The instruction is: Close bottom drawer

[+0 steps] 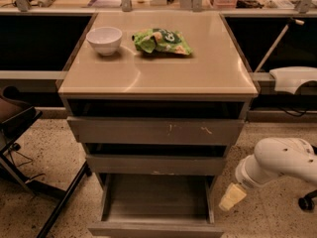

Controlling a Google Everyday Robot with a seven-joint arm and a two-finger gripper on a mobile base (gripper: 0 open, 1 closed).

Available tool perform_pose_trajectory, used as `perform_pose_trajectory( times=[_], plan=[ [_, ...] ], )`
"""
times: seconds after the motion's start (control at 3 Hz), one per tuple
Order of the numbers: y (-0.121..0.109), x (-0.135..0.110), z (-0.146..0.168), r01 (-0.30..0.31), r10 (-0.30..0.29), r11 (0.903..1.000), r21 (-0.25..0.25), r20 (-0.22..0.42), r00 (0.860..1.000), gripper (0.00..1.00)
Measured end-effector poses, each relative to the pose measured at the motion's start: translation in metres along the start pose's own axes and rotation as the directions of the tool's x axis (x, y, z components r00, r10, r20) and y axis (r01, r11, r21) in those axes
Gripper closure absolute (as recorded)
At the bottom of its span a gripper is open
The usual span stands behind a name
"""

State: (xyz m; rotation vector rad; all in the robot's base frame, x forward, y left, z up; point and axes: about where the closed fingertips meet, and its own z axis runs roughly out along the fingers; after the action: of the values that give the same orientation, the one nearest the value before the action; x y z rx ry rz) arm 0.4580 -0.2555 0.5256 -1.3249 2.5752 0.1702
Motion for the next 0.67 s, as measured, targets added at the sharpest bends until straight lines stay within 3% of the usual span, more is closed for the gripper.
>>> perform_pose_trajectory(
  times=[0.67],
  plan=[
    [0.0081, 0.0026, 0.0091, 0.002, -0.002, 0.9999, 0.016, -0.009, 1.000, 0.00]
  ],
)
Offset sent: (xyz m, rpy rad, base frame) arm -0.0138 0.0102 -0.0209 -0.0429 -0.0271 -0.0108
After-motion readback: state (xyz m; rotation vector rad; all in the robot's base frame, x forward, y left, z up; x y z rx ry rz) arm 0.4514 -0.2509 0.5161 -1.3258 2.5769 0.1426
